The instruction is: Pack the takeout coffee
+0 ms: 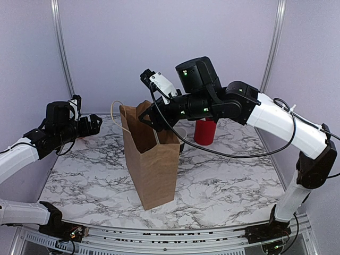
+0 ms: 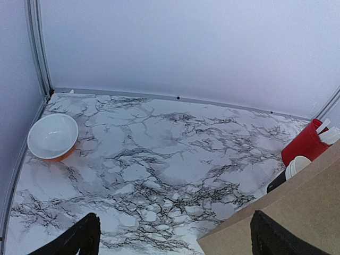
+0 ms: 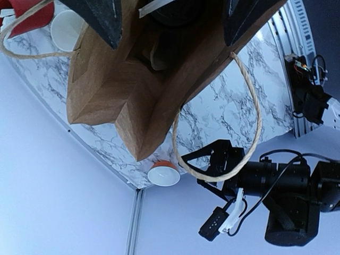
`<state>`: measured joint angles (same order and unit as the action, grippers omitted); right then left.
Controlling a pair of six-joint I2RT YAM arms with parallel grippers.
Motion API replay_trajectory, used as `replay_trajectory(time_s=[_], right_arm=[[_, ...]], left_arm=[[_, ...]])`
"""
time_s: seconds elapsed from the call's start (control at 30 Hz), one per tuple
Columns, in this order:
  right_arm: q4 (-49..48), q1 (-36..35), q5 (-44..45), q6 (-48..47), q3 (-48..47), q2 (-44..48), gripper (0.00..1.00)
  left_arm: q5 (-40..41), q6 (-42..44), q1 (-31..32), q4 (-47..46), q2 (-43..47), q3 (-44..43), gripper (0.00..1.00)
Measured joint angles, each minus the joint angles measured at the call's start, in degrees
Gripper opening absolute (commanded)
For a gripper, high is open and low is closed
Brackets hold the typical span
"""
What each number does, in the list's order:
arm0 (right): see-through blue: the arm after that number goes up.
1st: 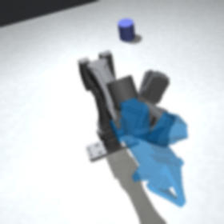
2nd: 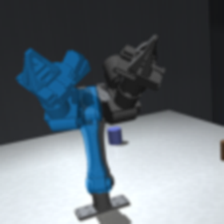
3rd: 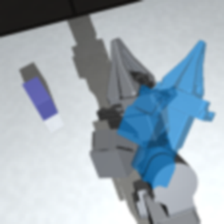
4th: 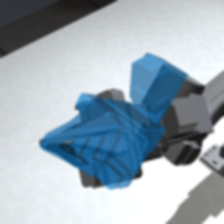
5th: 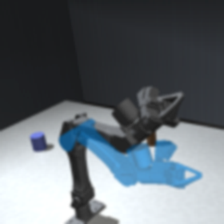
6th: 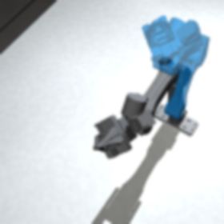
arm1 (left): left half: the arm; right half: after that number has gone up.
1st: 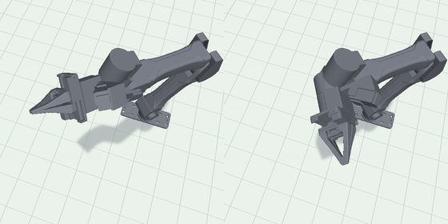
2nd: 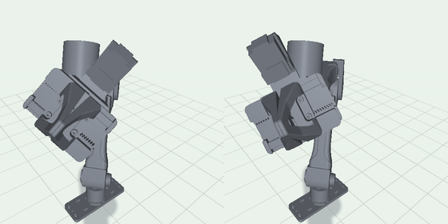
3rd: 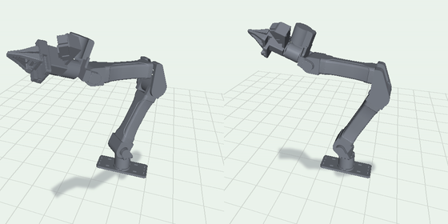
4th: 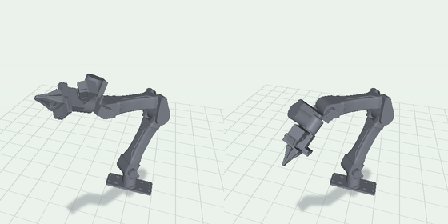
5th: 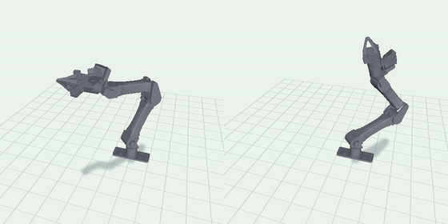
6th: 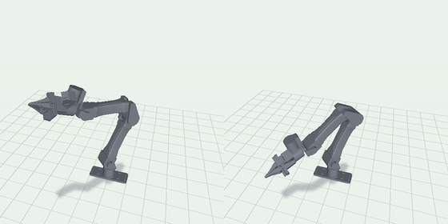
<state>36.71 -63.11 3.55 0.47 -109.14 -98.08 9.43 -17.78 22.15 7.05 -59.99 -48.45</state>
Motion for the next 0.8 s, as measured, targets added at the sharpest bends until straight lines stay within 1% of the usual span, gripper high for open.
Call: replay_trajectory(time_s=[0.13, 0.17, 0.2, 0.23, 0.33, 0.4, 0.57, 0.7, 0.73, 0.8], right_arm=[[-0.7, 0.2, -0.4, 1.7, -0.7, -0.7, 0.28], [-0.9, 0.4, -0.8, 2.3, -1.4, -1.3, 0.23], [-1.0, 0.7, -1.6, 3.1, -2.3, -2.1, 0.23], [-1.1, 0.9, -2.2, 3.7, -3.1, -2.9, 0.23], [-1.3, 2.1, -4.8, 6.2, -5.0, -5.3, 0.37], [-1.3, 2.8, -6.0, 7.3, -5.3, -6.4, 0.42], [-1.3, 3.4, -7.3, 8.9, -5.3, -7.0, 0.61], [-1.6, 3.3, -7.8, 9.3, -5.8, -7.0, 0.64], [-1.7, 3.3, -7.8, 9.4, -5.9, -7.0, 0.64], [-1.9, 3.3, -8.0, 9.7, -6.2, -7.0, 0.56]], left_arm=[[0.0, 0.0, 0.0, 0.0, 0.0, 0.0, 0.99], [0.0, 0.0, 0.0, 0.0, 0.0, 0.0, 0.99], [0.0, 0.0, 0.0, 0.0, 0.0, 0.0, 0.99], [0.0, 0.0, 0.0, 0.0, 0.0, 0.0, 0.99], [0.0, 0.0, 0.0, 0.0, 0.0, 0.0, 0.99], [0.0, 0.0, 0.0, 0.0, 0.0, 0.0, 0.99], [0.0, 0.0, 0.0, 0.0, 0.0, 0.0, 0.99], [0.0, 0.0, 0.0, 0.0, 0.0, 0.0, 0.99], [0.0, 0.0, 0.0, 0.0, 0.0, 0.0, 0.99], [0.0, 0.0, 0.0, 0.0, 0.0, 0.0, 0.99]])
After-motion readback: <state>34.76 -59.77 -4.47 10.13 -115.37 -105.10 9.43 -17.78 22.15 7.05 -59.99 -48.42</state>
